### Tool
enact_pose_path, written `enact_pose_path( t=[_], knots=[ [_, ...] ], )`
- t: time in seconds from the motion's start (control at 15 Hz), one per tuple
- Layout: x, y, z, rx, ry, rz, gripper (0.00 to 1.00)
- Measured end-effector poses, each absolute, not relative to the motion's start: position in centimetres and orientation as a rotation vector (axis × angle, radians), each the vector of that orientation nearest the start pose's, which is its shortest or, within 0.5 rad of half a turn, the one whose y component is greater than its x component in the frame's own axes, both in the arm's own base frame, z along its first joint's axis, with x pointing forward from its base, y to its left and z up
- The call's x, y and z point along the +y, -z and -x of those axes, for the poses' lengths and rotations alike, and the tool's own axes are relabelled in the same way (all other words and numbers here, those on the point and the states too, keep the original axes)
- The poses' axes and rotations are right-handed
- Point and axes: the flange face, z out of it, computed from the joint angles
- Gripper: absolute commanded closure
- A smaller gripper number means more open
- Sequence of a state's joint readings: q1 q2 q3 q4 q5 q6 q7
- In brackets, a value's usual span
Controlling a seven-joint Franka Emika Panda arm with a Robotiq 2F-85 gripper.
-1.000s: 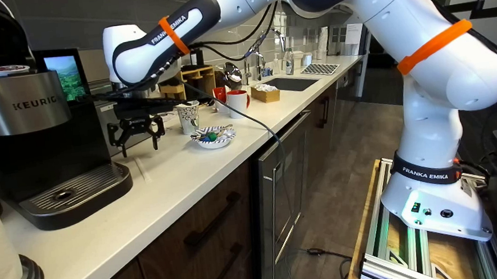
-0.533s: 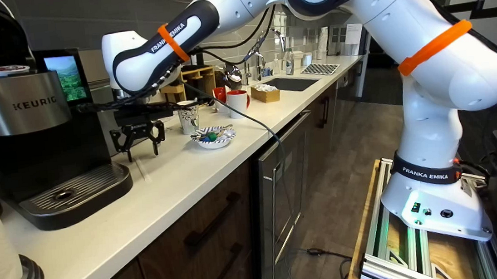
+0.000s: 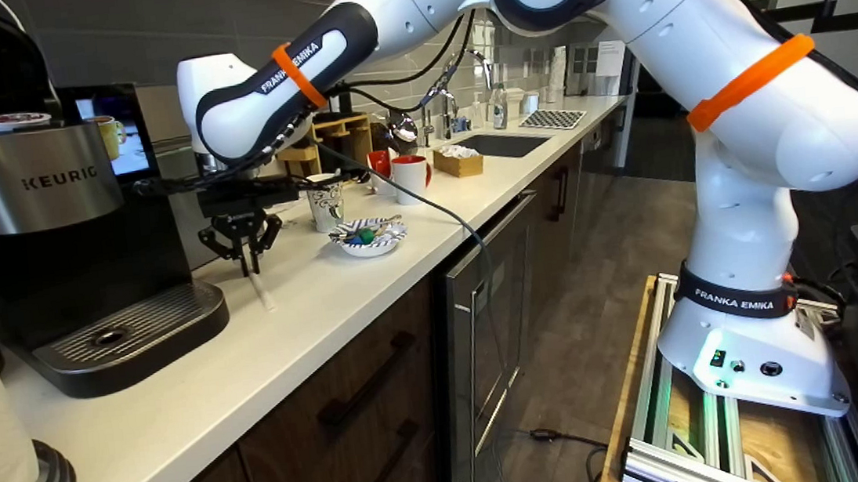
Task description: Move the coffee cup on the left to the right then put the white straw in the cup.
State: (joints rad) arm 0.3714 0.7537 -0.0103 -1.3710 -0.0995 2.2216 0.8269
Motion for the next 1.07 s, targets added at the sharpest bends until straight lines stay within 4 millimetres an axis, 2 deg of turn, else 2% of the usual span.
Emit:
enact_pose_path(
  t=[0.4,0.53,0.8,1.07],
  knots=[
    [26.5,-27.9,-69.7,0.654,0.219,3.087,0.99],
    [26.3,-29.1,-70.1,0.67,0.29,3.08,0.99],
    [24.9,-35.3,-70.8,0.73,0.561,3.026,0.99],
    [23.0,-42.2,-68.9,0.813,0.851,2.986,0.99]
  ],
)
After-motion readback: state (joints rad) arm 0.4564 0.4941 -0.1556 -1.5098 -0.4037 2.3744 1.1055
